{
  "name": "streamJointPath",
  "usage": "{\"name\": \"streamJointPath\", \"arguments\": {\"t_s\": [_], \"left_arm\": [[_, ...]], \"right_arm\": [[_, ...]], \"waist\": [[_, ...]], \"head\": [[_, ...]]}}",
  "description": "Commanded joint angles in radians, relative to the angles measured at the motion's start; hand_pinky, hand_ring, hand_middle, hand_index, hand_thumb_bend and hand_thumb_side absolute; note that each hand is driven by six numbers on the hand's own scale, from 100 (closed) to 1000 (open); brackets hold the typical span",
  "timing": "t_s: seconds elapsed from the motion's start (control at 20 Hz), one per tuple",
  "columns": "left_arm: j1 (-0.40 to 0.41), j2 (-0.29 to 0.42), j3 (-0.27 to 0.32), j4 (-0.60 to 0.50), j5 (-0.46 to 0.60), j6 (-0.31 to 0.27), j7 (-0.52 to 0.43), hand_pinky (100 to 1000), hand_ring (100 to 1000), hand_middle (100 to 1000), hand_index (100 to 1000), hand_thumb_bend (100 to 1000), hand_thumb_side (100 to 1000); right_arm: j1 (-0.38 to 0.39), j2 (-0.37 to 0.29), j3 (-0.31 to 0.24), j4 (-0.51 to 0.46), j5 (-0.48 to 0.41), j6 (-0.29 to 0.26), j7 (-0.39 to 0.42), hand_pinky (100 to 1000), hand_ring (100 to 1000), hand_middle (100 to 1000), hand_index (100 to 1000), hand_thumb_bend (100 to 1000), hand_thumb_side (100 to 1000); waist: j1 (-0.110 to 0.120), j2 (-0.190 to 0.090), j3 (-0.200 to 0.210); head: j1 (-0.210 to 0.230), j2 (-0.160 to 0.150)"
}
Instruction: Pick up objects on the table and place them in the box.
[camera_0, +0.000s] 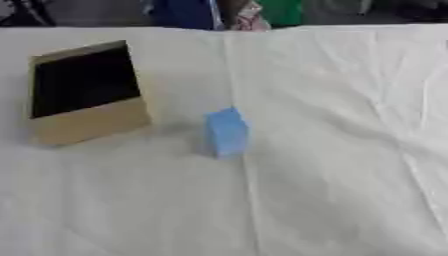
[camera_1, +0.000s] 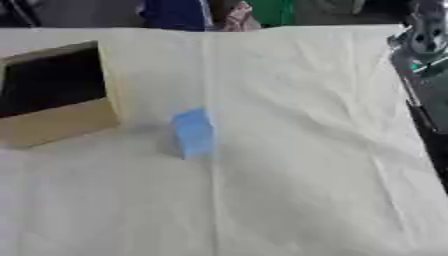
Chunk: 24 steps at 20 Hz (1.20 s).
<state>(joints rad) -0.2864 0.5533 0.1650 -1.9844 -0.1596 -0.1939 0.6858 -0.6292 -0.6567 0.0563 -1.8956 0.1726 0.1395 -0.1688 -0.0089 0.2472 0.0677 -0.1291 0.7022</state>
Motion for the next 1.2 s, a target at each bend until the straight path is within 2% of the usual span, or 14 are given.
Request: {"name": "streamJointPath", "arguments": {"t_s": [0.05, 0.65, 0.9, 1.05, 1.2], "left_arm": [[-0.008, 0.016, 0.015, -0.016, 0.004, 0.003, 0.003, 756, 907, 745, 879, 165, 1000], [-0.005, 0.011, 0.016, -0.016, 0.005, 0.002, 0.003, 754, 903, 743, 878, 164, 1000], [-0.005, 0.011, 0.011, -0.016, 0.009, 0.002, -0.004, 754, 901, 743, 878, 163, 1000], [-0.005, 0.011, 0.006, -0.016, 0.013, 0.003, -0.009, 754, 901, 743, 878, 163, 1000], [-0.006, 0.011, 0.0, -0.016, 0.018, 0.005, -0.017, 754, 901, 743, 878, 163, 1000]], "right_arm": [[-0.013, -0.013, -0.011, -0.005, -0.007, -0.008, -0.003, 771, 805, 822, 957, 100, 1000], [-0.023, -0.016, -0.003, 0.002, -0.002, -0.002, 0.004, 767, 811, 826, 958, 100, 1000], [-0.11, -0.022, 0.069, 0.042, 0.048, 0.016, 0.066, 788, 836, 845, 960, 100, 1000], [-0.184, -0.028, 0.141, 0.098, 0.094, 0.025, 0.113, 804, 850, 860, 954, 100, 1000], [-0.26, -0.018, 0.217, 0.161, 0.141, 0.011, 0.16, 810, 857, 866, 945, 100, 1000]], "waist": [[0.002, -0.013, 0.0], [0.0, 0.0, 0.002], [-0.002, -0.008, 0.006], [-0.004, -0.017, 0.011], [-0.006, -0.027, 0.018]], "head": [[0.002, 0.003], [0.011, 0.009], [-0.006, 0.012], [-0.017, 0.014], [-0.031, 0.017]]}}
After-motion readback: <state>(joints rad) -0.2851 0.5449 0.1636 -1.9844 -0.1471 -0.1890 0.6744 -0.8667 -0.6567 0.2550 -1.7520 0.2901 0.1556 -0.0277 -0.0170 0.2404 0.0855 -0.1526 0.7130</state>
